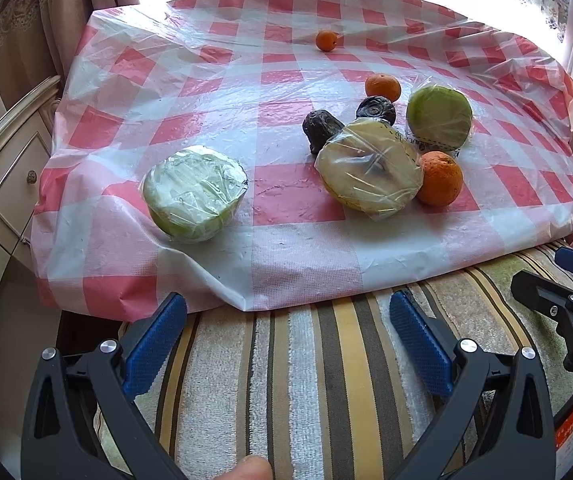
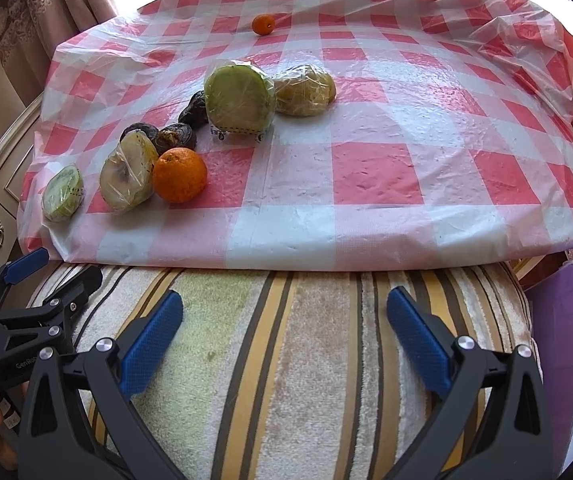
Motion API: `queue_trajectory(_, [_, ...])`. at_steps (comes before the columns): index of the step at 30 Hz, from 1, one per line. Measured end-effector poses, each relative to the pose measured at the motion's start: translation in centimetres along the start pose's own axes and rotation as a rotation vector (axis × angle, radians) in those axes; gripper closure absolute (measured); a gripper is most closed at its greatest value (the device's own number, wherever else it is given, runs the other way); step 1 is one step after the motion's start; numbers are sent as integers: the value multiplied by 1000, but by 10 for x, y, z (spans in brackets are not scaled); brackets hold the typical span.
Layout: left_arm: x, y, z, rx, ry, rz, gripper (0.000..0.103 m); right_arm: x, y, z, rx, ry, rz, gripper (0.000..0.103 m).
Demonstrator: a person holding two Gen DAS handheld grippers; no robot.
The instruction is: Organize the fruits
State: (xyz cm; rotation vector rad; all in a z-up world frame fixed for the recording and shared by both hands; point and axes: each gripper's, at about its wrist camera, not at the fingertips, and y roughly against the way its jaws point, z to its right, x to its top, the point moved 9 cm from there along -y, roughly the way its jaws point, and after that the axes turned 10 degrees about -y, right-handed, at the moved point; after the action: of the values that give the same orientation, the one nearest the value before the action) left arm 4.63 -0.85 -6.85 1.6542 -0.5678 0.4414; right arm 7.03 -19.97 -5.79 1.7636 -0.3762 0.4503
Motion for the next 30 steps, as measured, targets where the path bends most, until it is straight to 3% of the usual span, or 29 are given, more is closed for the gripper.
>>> queue_trajectory(30, [1,0,2,12,-7,2,4,-1,0,2,7,-2,8,1])
